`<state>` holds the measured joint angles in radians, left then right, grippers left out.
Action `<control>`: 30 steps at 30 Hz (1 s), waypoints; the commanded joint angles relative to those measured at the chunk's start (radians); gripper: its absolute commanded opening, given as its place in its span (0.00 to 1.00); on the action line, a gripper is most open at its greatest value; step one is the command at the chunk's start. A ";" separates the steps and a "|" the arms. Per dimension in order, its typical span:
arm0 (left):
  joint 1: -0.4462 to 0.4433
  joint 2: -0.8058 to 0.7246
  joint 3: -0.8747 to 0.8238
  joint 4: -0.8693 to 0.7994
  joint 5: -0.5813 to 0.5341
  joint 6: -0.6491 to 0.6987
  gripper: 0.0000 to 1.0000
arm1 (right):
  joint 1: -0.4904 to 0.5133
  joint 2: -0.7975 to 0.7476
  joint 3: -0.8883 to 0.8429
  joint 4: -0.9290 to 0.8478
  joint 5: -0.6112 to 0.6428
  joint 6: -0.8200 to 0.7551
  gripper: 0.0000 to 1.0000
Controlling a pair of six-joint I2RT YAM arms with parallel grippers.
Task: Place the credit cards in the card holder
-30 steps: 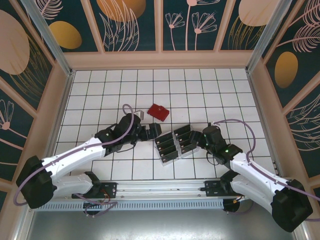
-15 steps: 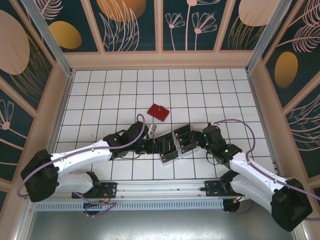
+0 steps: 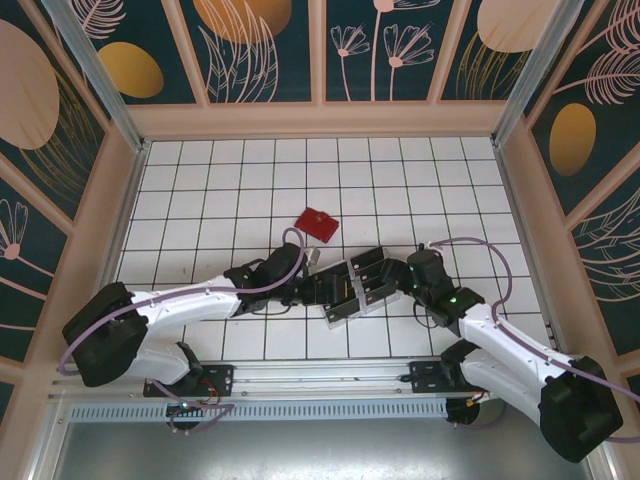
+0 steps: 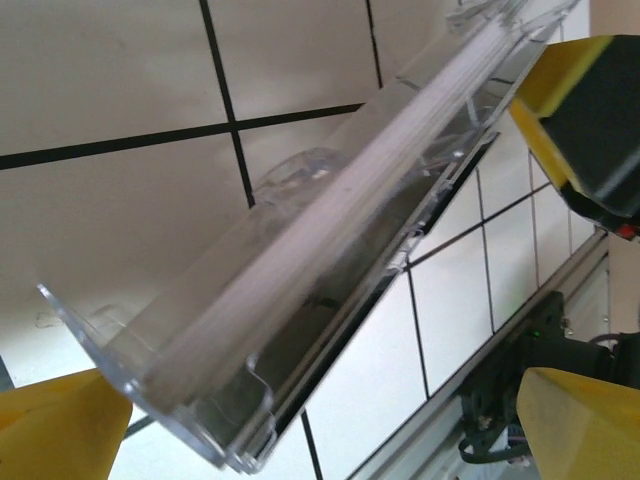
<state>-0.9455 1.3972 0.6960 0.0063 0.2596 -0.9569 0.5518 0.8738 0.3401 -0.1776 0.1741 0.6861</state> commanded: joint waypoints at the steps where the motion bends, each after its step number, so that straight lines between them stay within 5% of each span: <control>1: -0.004 0.053 0.048 0.044 -0.038 0.044 0.99 | -0.035 0.016 -0.015 -0.007 0.001 -0.017 0.87; 24: 0.035 0.450 0.423 0.178 -0.078 0.157 0.99 | -0.317 0.069 -0.026 0.086 -0.095 -0.071 0.88; 30: 0.059 0.501 0.500 0.169 -0.060 0.190 0.99 | -0.332 0.062 -0.003 0.065 -0.109 -0.074 0.99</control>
<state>-0.8871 1.8866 1.1519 0.1162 0.1822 -0.8104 0.2214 0.9398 0.3294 -0.0769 0.1020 0.6338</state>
